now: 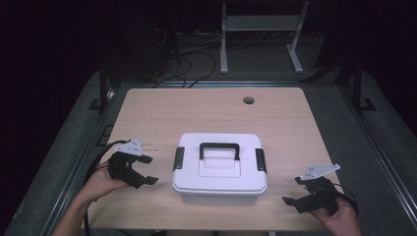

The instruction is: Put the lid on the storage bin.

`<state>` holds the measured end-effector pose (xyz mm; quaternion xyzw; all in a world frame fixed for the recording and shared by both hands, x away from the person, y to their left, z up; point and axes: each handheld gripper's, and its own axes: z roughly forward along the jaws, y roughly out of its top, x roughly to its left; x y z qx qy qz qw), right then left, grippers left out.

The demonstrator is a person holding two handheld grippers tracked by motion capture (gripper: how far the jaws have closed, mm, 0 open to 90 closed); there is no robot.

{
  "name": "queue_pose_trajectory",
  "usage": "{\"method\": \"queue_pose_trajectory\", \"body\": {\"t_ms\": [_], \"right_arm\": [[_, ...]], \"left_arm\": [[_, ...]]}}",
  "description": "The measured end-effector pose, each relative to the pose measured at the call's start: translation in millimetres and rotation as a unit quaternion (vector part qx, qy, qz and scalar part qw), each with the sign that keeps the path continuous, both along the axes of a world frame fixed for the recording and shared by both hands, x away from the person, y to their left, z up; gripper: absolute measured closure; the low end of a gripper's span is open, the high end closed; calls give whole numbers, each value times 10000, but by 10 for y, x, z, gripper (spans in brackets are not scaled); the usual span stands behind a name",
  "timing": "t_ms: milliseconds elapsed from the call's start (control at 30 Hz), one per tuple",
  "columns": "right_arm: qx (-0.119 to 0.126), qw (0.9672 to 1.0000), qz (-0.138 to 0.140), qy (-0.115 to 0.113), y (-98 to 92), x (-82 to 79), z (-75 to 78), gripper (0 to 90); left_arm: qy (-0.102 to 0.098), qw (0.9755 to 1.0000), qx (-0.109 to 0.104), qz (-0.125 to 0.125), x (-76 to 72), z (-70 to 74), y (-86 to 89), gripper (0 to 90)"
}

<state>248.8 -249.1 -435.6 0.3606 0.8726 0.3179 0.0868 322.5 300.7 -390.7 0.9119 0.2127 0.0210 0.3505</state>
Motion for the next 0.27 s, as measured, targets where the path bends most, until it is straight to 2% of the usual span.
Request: {"method": "queue_pose_trajectory", "body": {"t_ms": [67, 267], "right_arm": [[-5, 10000, 7, -15, -3, -10, 1, 150], [22, 10000, 20, -72, -27, -46, 22, 150]], "left_arm": [[-12, 9999, -107, 58, -28, -30, 30, 183], [-123, 9998, -28, 133, -149, -87, 40, 176]]}}
